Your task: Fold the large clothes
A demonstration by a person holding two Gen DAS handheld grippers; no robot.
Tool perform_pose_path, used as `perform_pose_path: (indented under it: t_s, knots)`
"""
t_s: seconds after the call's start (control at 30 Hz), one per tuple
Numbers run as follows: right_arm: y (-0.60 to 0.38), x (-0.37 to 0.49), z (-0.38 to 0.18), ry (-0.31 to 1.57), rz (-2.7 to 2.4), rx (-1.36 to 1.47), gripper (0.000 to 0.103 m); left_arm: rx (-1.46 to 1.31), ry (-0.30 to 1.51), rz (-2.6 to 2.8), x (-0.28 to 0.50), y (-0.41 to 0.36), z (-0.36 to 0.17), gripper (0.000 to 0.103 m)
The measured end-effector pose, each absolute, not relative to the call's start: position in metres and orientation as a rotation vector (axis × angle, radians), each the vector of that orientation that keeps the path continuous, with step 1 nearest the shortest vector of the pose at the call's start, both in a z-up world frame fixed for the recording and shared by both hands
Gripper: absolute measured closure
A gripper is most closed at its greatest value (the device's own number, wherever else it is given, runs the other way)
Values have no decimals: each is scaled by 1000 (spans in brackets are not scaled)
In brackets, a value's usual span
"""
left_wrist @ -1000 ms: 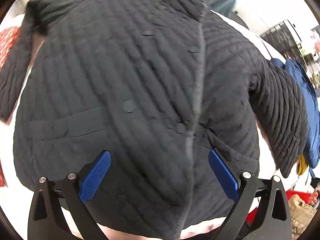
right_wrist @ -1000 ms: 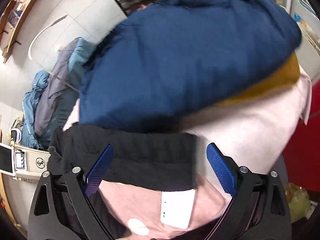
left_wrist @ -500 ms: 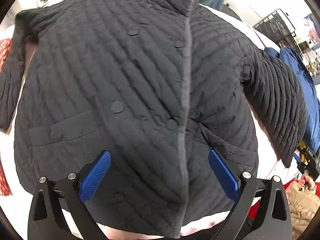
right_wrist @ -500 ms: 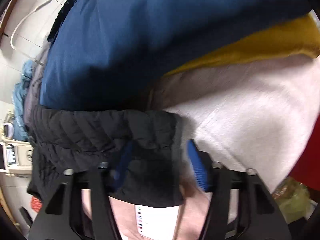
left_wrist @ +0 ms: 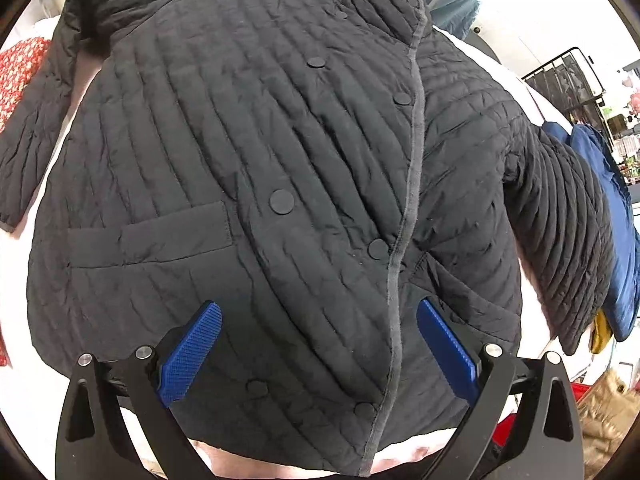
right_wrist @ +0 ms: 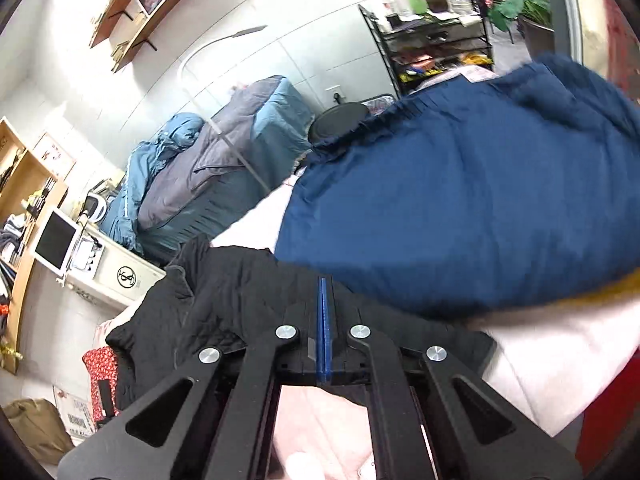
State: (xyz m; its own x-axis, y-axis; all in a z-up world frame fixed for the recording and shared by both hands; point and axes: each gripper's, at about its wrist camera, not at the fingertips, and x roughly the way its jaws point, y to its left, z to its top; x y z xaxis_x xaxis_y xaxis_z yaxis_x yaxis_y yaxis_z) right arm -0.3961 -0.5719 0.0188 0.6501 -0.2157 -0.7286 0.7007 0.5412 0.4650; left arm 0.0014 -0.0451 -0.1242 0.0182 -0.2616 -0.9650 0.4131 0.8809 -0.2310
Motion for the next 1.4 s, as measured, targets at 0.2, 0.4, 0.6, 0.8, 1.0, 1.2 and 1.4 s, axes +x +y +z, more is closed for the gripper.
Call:
perform_pose_path:
  t_s: [0.2,0.4,0.6,0.8,1.0,1.2,1.4]
  knots:
    - [-588,-408,-41,883,-794,899,18,107,1444,-513,0,-35,-123,7]
    - [-590,-444,-92,890,-853,1005,18,81,1490,-445,4,-13,-135,7]
    - [-618,-480,-156,802,-856,1215,18,131,1472,-469,4,-25,-126,7]
    - [-613,-473,-158,783,-821,1150,67,188,1438,-512,-2,-44,-113,7]
    - [-595,-460,-110,787,-708,1046,98,177,1460,-501,-4,-45,-119,7]
    - [-579,-440,-36,691,-491,1038,99,156,1457,-491,0,-44,-119,7]
    - [-546,-366,34,638,-164,1029,99,145,1452,-530,3,-50,-116,7]
